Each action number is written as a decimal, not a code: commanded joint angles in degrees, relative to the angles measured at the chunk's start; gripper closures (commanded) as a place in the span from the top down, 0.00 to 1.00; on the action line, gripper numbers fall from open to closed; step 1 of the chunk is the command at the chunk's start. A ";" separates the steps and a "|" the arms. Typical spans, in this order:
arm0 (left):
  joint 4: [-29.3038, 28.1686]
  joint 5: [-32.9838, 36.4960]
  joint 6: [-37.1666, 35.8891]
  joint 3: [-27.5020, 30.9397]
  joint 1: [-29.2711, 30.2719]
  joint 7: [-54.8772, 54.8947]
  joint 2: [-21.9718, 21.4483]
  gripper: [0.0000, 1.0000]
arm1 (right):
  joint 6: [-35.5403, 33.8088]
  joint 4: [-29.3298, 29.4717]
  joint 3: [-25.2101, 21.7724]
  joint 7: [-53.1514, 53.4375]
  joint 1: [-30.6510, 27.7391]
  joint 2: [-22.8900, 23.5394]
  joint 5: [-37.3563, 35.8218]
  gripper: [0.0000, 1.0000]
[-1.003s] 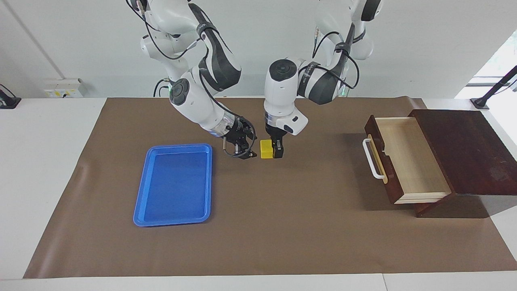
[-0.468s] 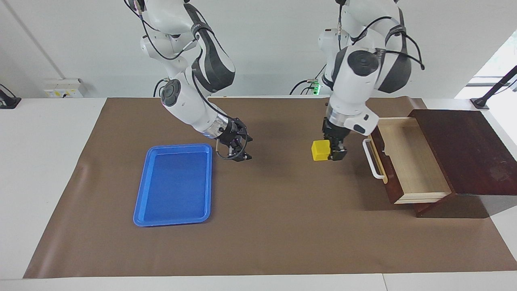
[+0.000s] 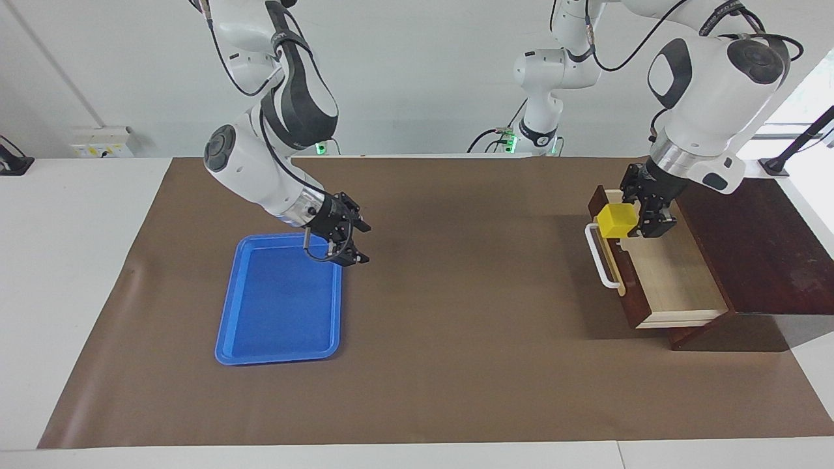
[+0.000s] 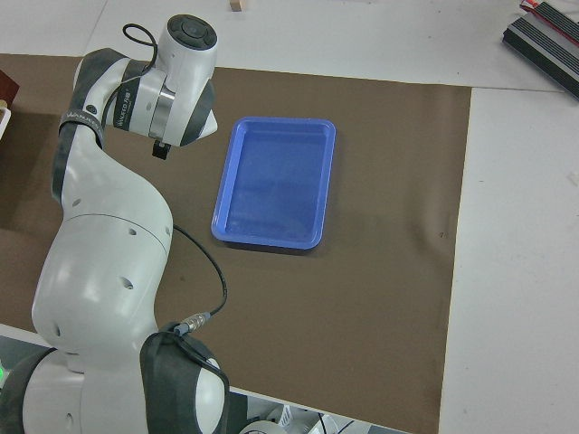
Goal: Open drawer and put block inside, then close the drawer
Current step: 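Carry the block into the open drawer with the left gripper, then open the left gripper on the block while the right gripper returns to rest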
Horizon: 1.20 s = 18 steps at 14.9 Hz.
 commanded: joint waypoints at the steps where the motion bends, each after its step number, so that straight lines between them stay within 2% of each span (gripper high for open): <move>1: -2.95 -0.95 0.81 -0.45 3.62 5.62 -1.87 0.00 | -3.86 1.73 0.67 -5.79 -3.04 -1.05 -3.23 0.76; 6: -10.86 -0.95 7.75 -0.54 4.77 7.66 -3.98 0.00 | -11.15 1.83 0.59 -19.84 -7.61 -4.74 -12.63 0.79; 11: -14.91 -0.95 12.59 -0.45 4.77 7.75 -3.89 0.00 | -16.16 1.74 0.59 -36.72 -10.60 -9.66 -24.67 0.81; 14: -15.35 -0.95 13.56 -0.45 6.52 10.64 -3.45 0.00 | -18.02 1.74 0.59 -43.06 -14.37 -10.72 -25.65 0.81; 18: -15.00 -0.95 13.30 -0.45 8.38 13.37 -3.37 0.00 | -19.16 1.74 0.59 -45.70 -16.75 -11.25 -25.74 0.81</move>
